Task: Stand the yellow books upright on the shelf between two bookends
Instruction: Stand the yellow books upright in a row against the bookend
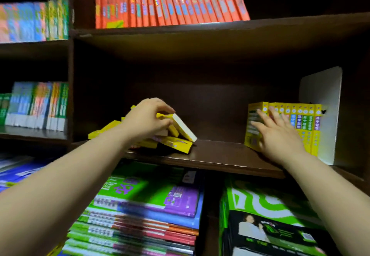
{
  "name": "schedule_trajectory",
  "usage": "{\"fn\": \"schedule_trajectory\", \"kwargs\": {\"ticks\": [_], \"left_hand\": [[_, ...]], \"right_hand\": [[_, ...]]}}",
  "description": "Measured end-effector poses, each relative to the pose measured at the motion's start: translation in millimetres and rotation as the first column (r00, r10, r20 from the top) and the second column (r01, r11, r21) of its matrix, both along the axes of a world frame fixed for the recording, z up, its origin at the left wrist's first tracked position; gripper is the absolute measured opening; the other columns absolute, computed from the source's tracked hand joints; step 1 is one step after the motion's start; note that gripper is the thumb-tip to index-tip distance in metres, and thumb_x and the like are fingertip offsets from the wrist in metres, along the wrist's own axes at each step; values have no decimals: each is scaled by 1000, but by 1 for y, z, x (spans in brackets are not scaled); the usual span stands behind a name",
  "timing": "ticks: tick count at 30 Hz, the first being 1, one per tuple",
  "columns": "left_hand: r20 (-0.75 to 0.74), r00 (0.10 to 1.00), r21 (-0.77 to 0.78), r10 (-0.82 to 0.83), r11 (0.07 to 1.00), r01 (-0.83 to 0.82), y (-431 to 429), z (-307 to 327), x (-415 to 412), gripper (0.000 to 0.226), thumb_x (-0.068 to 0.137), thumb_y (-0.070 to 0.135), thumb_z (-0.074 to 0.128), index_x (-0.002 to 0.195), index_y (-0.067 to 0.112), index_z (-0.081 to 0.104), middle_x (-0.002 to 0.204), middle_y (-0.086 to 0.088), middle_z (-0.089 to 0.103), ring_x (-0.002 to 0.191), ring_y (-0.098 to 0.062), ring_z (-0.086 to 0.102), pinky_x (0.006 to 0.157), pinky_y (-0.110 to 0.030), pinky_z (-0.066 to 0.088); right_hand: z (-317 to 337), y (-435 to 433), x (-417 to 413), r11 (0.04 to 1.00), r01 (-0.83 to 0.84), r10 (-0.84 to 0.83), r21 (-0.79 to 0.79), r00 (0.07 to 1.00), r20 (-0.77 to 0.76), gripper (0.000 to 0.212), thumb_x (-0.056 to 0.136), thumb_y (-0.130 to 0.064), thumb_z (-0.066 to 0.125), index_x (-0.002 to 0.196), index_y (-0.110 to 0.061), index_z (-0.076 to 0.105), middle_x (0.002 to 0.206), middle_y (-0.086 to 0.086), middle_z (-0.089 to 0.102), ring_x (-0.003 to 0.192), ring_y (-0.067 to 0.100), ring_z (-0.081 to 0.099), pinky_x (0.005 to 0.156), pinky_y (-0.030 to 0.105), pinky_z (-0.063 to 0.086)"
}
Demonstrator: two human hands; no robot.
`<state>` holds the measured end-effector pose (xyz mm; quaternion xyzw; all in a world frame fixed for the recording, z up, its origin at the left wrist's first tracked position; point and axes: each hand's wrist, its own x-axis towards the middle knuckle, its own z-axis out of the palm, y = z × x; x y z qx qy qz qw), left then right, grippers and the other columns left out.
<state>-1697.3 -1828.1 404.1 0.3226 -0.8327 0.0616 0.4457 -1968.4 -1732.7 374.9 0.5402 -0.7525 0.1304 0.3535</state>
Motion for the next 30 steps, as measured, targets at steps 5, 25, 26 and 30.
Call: {"fn": "schedule_trajectory", "kwargs": {"ticks": [5, 25, 26, 30], "left_hand": [[-248, 966, 196, 70, 980, -21, -21, 16, 17, 34, 81, 27, 62, 110, 11, 63, 118, -11, 62, 110, -25, 55, 87, -29, 41], [54, 992, 464, 111, 877, -123, -74, 19, -37, 64, 67, 40, 73, 120, 8, 53, 130, -16, 48, 118, -28, 47, 96, -34, 43], [54, 994, 431, 96, 896, -110, -72, 18, -36, 71, 66, 36, 74, 126, 11, 46, 136, -16, 38, 124, -28, 41, 98, -34, 40], [21, 1000, 394, -5, 919, -3, -66, 16, -33, 85, 66, 28, 77, 137, 18, 29, 145, -14, 20, 132, -27, 31, 101, -31, 35]], "right_hand": [[0, -2, 8, 999, 42, -43, 9, 999, 19, 55, 88, -22, 48, 140, -25, 28, 157, 0, 0, 144, 26, -8, 117, 38, 0], [-2, -8, 5, 997, 78, -78, 14, 997, 1, 58, 87, -31, 49, 140, -30, 25, 157, -1, -7, 143, 26, -13, 117, 38, -1], [-2, -9, 4, 997, 75, -75, 11, 997, 4, 58, 87, -31, 49, 140, -30, 26, 157, -1, -7, 143, 26, -13, 117, 38, -1], [-4, -9, 4, 999, 50, -50, -2, 998, 23, 57, 86, -30, 49, 139, -29, 29, 157, 0, -6, 144, 26, -12, 117, 38, -1]]}}
